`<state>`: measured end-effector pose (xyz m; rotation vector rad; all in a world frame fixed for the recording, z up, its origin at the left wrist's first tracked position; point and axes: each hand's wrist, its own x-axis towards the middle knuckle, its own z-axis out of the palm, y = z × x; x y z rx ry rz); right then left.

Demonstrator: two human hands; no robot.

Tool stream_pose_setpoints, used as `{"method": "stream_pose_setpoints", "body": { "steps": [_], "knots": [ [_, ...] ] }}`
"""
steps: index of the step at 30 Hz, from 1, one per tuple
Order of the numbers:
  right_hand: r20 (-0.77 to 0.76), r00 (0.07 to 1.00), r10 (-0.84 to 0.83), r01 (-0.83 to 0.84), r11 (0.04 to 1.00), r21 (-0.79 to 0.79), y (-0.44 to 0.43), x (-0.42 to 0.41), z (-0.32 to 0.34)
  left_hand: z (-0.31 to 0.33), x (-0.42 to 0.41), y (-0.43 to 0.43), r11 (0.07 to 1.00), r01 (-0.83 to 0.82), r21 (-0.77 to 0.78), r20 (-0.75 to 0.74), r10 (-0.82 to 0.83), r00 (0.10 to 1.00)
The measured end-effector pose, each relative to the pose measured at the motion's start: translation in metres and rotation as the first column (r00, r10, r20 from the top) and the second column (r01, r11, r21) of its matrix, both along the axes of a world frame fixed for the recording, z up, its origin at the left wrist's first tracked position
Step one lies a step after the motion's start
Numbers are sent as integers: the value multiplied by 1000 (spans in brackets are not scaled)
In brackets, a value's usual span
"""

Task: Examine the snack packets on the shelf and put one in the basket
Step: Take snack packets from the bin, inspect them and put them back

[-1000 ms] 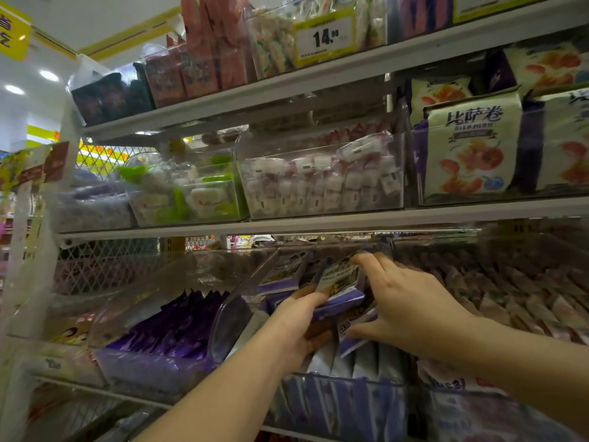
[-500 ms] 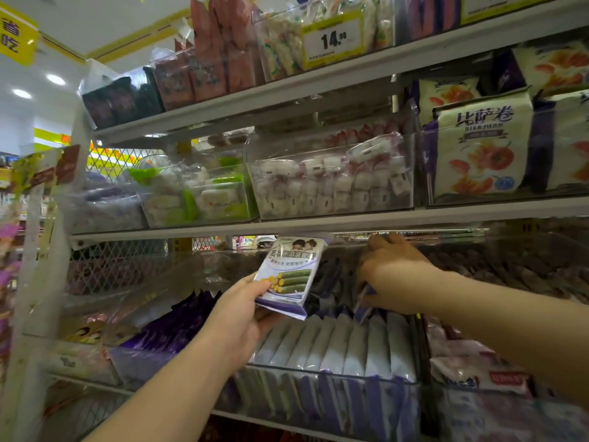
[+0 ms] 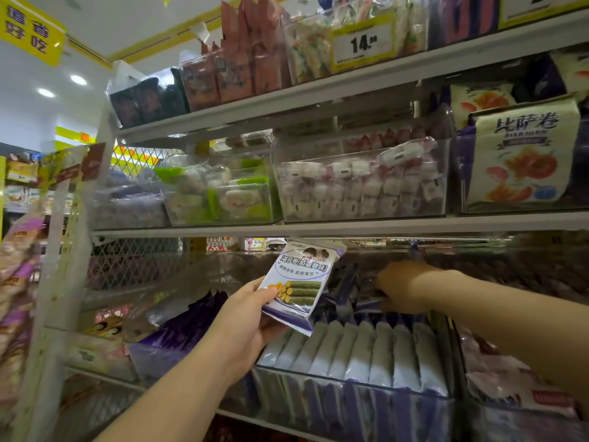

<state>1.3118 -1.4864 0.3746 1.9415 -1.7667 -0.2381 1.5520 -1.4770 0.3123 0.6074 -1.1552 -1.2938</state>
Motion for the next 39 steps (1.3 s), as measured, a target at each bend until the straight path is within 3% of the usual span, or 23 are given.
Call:
{"method": "stream_pose_setpoints", "body": {
  "steps": [6,11,14,15,17,20,22,25,27,33,39],
  "knots": [
    [-113,994,2,-4,1000,-23,12,-1,2,-2,-1,6,998,-51,28,12,51,999],
    [11,988,156,-153,978,-145,41,0,6,-6,-3,17,997,-70,39,23,69,997],
    [198,909,366,-289,898,-332,59,17,-4,-13,-1,28,997,-73,39,4,73,997],
    [318,834,450,-319,865,-387,64,28,-10,-17,0,32,997,-75,32,-11,75,997],
    [584,594,553,-353,832,-428,71,56,-26,-26,6,42,996,-90,8,-33,90,995],
    [873,105,477,-422,816,-395,81,101,-60,-44,23,59,993,-110,-31,-38,109,993],
    [903,-173,393,-413,804,-428,86,127,-87,-62,42,73,992,-114,-49,-16,113,993],
    [888,-373,269,-397,818,-415,89,159,-132,-97,79,93,989,-130,-67,124,138,983],
    [904,-408,126,-484,810,-331,89,177,-167,-122,105,106,982,-184,-48,227,190,955],
    [931,-290,-219,-723,688,-63,98,228,-264,-193,159,133,930,-347,124,302,298,906],
    [937,-178,-300,-782,622,50,87,252,-317,-259,178,130,858,-400,321,232,338,912]
  ]
}}
